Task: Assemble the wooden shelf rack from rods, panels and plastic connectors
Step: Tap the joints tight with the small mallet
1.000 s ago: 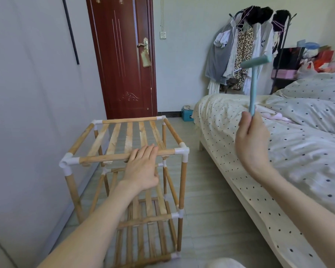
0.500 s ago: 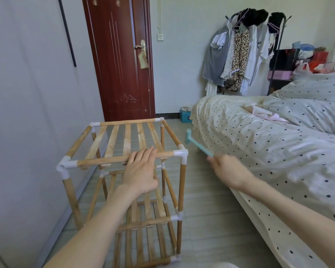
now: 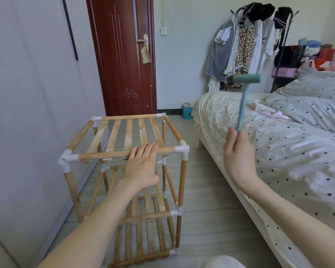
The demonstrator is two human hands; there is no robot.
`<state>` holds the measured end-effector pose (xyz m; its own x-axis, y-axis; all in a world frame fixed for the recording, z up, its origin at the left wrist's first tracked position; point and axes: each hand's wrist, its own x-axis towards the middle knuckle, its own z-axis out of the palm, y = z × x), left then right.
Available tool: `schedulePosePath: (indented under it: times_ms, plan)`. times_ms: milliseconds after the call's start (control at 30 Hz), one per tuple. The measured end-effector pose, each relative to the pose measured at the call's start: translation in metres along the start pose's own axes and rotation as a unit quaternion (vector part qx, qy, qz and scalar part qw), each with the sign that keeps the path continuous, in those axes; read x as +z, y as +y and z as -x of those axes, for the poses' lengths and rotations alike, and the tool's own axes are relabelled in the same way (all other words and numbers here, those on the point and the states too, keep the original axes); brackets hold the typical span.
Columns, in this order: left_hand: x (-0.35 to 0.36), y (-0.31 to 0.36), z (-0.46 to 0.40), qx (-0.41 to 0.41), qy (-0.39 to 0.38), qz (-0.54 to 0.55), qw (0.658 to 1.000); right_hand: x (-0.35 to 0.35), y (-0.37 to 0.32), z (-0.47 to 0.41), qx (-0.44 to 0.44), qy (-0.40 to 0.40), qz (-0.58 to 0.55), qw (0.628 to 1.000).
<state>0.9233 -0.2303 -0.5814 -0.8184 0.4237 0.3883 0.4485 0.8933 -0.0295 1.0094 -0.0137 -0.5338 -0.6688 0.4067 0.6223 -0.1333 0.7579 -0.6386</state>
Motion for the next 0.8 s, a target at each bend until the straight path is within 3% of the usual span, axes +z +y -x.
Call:
schedulePosePath:
  times_ms: [33, 67, 100, 133, 167, 233, 267, 300, 333, 367, 400, 433, 467, 533, 600, 667, 700, 800]
  plan:
    - [0.0, 0.0, 0.0, 0.0, 0.001, -0.001, 1.0, 0.007, 0.003, 0.013, 0.016, -0.115, 0.116, 0.986]
    - [0.0, 0.0, 0.0, -0.001, 0.001, -0.001, 1.0, 0.011, 0.01, 0.022, 0.023, -0.227, 0.22, 0.949]
    - [0.0, 0.0, 0.001, 0.0, -0.001, 0.0, 1.0, 0.012, 0.016, 0.024, 0.026, -0.289, 0.276, 0.916]
    - [0.0, 0.0, 0.001, 0.003, -0.002, 0.0, 1.0, 0.009, 0.018, 0.018, 0.026, -0.294, 0.277, 0.914]
    - [0.001, -0.001, 0.001, 0.006, 0.002, 0.0, 1.0, 0.005, 0.016, 0.008, 0.034, -0.252, 0.245, 0.936]
    - [0.002, -0.001, 0.001, 0.005, 0.009, -0.004, 1.0, -0.005, 0.008, -0.013, 0.029, -0.075, 0.118, 0.99]
    - [0.002, -0.001, 0.001, 0.005, 0.007, -0.005, 1.0, -0.006, 0.007, -0.015, 0.018, 0.016, 0.042, 0.999]
    - [0.003, -0.001, 0.001, 0.005, 0.008, -0.005, 1.0, -0.006, 0.005, -0.011, 0.02, 0.056, 0.014, 0.998]
    - [0.004, 0.0, 0.0, 0.005, 0.009, -0.006, 1.0, -0.004, 0.006, -0.004, 0.029, 0.016, 0.045, 0.998]
    - [0.004, -0.001, 0.001, 0.005, 0.009, -0.007, 1.0, 0.002, 0.008, 0.006, 0.036, -0.108, 0.133, 0.985]
    - [0.004, -0.001, 0.001, 0.004, 0.007, -0.009, 1.0, 0.007, 0.01, 0.016, 0.035, -0.254, 0.219, 0.941]
    - [0.004, -0.002, 0.001, 0.005, 0.004, -0.01, 1.0, 0.01, 0.014, 0.02, 0.027, -0.352, 0.287, 0.891]
    - [0.004, -0.002, 0.0, 0.007, 0.002, -0.009, 1.0, 0.007, 0.014, 0.017, 0.007, -0.396, 0.327, 0.858]
    - [0.004, -0.003, 0.0, 0.008, 0.001, -0.007, 1.0, 0.001, 0.005, 0.001, -0.013, -0.345, 0.29, 0.893]
    - [0.004, -0.004, 0.0, 0.01, -0.004, -0.01, 1.0, -0.003, 0.0, -0.008, -0.023, -0.205, 0.17, 0.964]
    - [0.005, -0.003, -0.001, 0.008, -0.007, -0.007, 1.0, -0.002, 0.001, -0.001, -0.03, -0.082, 0.076, 0.993]
    - [0.004, -0.003, -0.001, 0.008, -0.009, -0.006, 1.0, 0.0, 0.004, 0.004, -0.023, -0.087, 0.11, 0.99]
    - [0.002, -0.006, 0.0, 0.019, -0.017, -0.005, 1.0, 0.009, 0.019, 0.018, 0.007, -0.281, 0.283, 0.917]
